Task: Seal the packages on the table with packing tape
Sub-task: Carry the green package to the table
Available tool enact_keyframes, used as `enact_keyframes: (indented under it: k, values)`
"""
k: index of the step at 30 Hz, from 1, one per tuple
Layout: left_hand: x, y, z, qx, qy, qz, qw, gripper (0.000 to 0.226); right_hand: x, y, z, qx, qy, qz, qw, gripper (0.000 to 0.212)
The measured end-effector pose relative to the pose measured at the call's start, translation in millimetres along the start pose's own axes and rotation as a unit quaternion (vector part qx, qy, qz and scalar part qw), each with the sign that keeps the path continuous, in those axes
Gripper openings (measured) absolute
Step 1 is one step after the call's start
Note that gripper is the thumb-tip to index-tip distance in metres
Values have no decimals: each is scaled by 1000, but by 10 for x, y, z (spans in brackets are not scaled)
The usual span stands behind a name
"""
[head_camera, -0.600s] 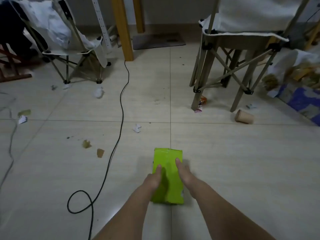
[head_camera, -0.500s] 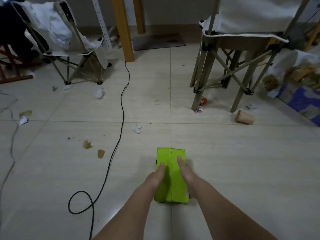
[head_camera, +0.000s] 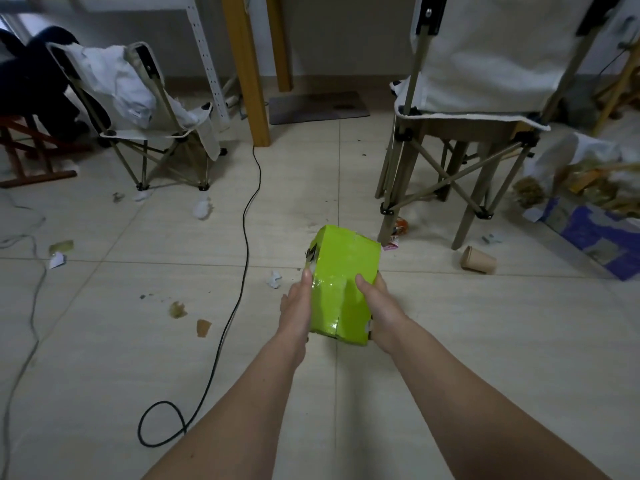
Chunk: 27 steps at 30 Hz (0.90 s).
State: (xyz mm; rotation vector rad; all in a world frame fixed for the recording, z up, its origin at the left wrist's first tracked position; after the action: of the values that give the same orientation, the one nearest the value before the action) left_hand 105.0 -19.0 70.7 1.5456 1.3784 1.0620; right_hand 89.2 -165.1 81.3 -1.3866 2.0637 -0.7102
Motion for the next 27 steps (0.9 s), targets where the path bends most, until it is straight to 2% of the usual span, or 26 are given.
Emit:
enact_keyframes:
  k: [4, 9, 13, 17, 22, 27]
  values:
    - [50, 672, -182, -13, 15, -40, 999, 48, -185, -617, -401, 15, -5, -41, 999, 53]
    - [166, 1614, -487, -4, 15, -57, 998, 63, -456, -1445, -1018, 41, -16, -67, 997, 46]
    - [304, 2556, -687, -8, 11, -43, 999, 59, -637, -2133, -1616, 40, -21, -65, 997, 47]
    - [425, 3489, -956, -24, 2, -23, 999, 67, -798, -2808, -2312, 54, -37, -56, 996, 46]
    - [531, 4658, -1375, -58, -5, -40, 998, 43, -952, -3592, -3186, 80, -40, -56, 994, 45]
    - [647, 5654, -1787, -78, -9, -56, 995, 53, -1149, -4295, -4032, 108, -52, -67, 991, 46]
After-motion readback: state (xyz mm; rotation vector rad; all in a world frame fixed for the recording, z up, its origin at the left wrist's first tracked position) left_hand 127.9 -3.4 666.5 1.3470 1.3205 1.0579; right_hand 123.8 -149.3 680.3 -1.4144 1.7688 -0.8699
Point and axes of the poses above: each hand's wrist, its own z-axis towards the middle knuckle, its own x-axis out of the back of the hand, y = z × x, the point moved 6 cm from there along z, towards the middle knuckle, and after that the axes turned 13 degrees about -x, right-handed, at the moved point
